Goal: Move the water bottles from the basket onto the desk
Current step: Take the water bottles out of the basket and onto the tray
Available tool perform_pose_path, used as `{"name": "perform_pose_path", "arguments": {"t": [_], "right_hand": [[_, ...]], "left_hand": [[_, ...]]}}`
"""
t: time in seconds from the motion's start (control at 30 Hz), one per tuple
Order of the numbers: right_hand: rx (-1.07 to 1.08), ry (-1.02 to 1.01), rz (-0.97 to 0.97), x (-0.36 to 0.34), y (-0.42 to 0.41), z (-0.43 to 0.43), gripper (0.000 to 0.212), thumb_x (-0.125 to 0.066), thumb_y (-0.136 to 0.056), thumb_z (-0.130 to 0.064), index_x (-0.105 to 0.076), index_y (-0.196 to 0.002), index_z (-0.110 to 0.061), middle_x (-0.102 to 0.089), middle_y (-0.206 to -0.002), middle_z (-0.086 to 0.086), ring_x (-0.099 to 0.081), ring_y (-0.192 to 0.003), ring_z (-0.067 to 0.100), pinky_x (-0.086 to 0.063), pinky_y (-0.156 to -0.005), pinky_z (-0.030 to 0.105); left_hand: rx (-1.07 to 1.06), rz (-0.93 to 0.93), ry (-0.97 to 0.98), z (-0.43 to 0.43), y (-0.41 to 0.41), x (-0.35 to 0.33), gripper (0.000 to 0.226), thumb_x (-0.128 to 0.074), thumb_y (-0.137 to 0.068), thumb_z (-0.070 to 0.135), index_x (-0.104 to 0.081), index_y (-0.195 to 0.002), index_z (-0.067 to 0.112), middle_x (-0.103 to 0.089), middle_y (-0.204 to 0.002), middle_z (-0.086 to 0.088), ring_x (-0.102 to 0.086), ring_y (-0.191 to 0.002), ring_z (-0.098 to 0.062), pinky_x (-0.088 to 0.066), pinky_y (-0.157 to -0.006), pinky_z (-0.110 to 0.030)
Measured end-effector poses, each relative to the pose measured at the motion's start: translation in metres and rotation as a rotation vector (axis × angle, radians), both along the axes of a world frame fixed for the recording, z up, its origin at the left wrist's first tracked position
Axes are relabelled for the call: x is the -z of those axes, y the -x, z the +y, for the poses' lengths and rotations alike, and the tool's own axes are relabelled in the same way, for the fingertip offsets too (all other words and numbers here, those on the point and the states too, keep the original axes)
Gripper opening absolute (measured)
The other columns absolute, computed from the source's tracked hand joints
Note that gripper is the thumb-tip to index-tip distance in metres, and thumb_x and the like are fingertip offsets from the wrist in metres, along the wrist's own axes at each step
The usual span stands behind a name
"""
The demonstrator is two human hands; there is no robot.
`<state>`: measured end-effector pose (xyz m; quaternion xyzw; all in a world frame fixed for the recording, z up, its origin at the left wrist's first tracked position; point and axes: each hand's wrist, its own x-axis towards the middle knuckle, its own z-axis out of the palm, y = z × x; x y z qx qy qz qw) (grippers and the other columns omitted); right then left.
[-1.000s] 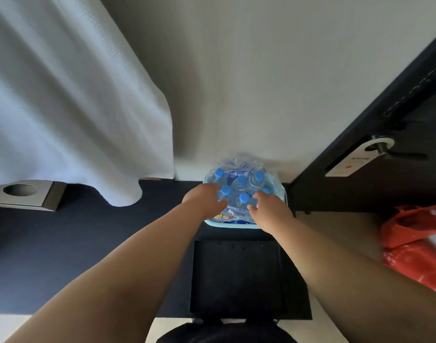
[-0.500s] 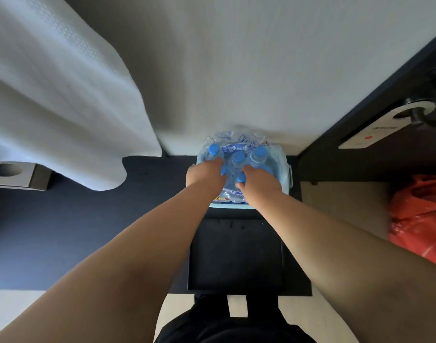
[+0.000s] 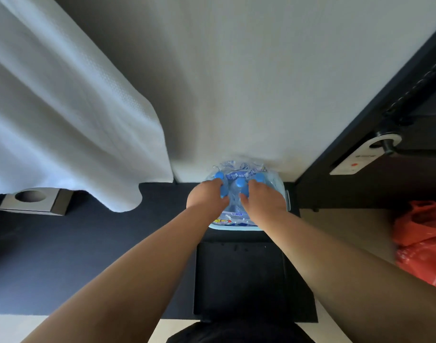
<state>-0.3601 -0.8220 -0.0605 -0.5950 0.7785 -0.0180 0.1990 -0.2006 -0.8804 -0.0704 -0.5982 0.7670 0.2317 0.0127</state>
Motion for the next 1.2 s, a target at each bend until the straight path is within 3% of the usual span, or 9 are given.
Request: {"name": "perform_pose_path", "arguments": {"t": [0.2,0.37,0.5,0.63,0.77,0.87,1.03,1.2], "right_hand": [[-0.086,0.143,0.123,-0.046,-0.001,0.001,0.042,-0.047,-0.104,-0.052,-0.057,-0.116,-0.013,-0.07,-0.091,0.005,-0.061,-0.073,0.027,-0.038,-0.059,0.034],[-0.095,0.243,0.125,-0.079,-0.006,0.009,0.042,-0.05,-0.102,-0.053,-0.057,-0.109,-0.012,-0.071,-0.092,0.007,-0.067,-0.08,0.03,-0.04,-0.061,0.034],[-0.056,0.339,0.005,-0.102,-0.007,0.02,0.038,-0.057,-0.098,-0.05,-0.06,-0.106,-0.013,-0.067,-0.086,0.004,-0.063,-0.076,0.027,-0.05,-0.064,0.037],[0.015,0.382,-0.126,-0.115,-0.01,0.029,0.032,-0.065,-0.092,-0.049,-0.063,-0.1,-0.018,-0.064,-0.082,-0.002,-0.06,-0.074,0.023,-0.05,-0.064,0.035],[0.025,0.336,-0.156,-0.112,-0.015,0.041,0.031,-0.067,-0.089,-0.051,-0.062,-0.094,-0.02,-0.065,-0.081,-0.004,-0.061,-0.075,0.023,-0.054,-0.067,0.037],[0.017,0.259,-0.179,-0.1,-0.019,0.051,0.027,-0.066,-0.088,-0.048,-0.061,-0.088,-0.021,-0.058,-0.074,-0.007,-0.058,-0.071,0.02,-0.042,-0.058,0.032],[0.002,0.126,-0.224,-0.069,-0.03,0.067,0.028,-0.066,-0.086,-0.048,-0.053,-0.074,-0.026,-0.057,-0.067,-0.005,-0.054,-0.061,0.014,-0.035,-0.052,0.03],[-0.001,0.031,-0.239,-0.038,-0.04,0.077,0.028,-0.067,-0.085,-0.049,-0.058,-0.078,-0.023,-0.061,-0.071,-0.004,-0.06,-0.066,0.017,-0.046,-0.056,0.034]], "left_hand": [[-0.05,0.12,0.13,0.001,-0.007,-0.049,0.022,-0.06,-0.082,0.04,-0.063,-0.099,0.026,-0.066,-0.082,0.006,-0.061,-0.07,-0.019,-0.047,-0.054,-0.029],[-0.062,0.186,0.198,0.006,-0.012,-0.087,0.018,-0.063,-0.08,0.038,-0.063,-0.094,0.028,-0.066,-0.08,0.008,-0.062,-0.069,-0.016,-0.053,-0.057,-0.029],[-0.051,0.225,0.277,0.017,-0.019,-0.107,0.014,-0.064,-0.083,0.038,-0.063,-0.093,0.028,-0.064,-0.078,0.011,-0.058,-0.066,-0.008,-0.046,-0.052,-0.025],[-0.043,0.223,0.319,0.034,-0.023,-0.118,0.015,-0.065,-0.083,0.042,-0.063,-0.091,0.029,-0.063,-0.074,0.011,-0.057,-0.063,-0.006,-0.044,-0.051,-0.022],[-0.049,0.211,0.291,0.05,-0.03,-0.118,0.022,-0.064,-0.08,0.051,-0.061,-0.087,0.031,-0.063,-0.072,0.01,-0.06,-0.064,-0.01,-0.047,-0.053,-0.025],[-0.034,0.176,0.235,0.063,-0.036,-0.107,0.031,-0.057,-0.077,0.057,-0.063,-0.084,0.027,-0.063,-0.07,0.007,-0.061,-0.063,-0.015,-0.048,-0.054,-0.028],[-0.01,0.096,0.093,0.079,-0.046,-0.079,0.02,-0.059,-0.073,0.043,-0.064,-0.076,0.024,-0.063,-0.068,0.004,-0.063,-0.063,-0.018,-0.053,-0.054,-0.032],[-0.032,0.052,-0.036,0.088,-0.053,-0.047,0.019,-0.059,-0.071,0.037,-0.059,-0.07,0.018,-0.062,-0.067,0.0,-0.06,-0.059,-0.02,-0.048,-0.05,-0.029]]}}
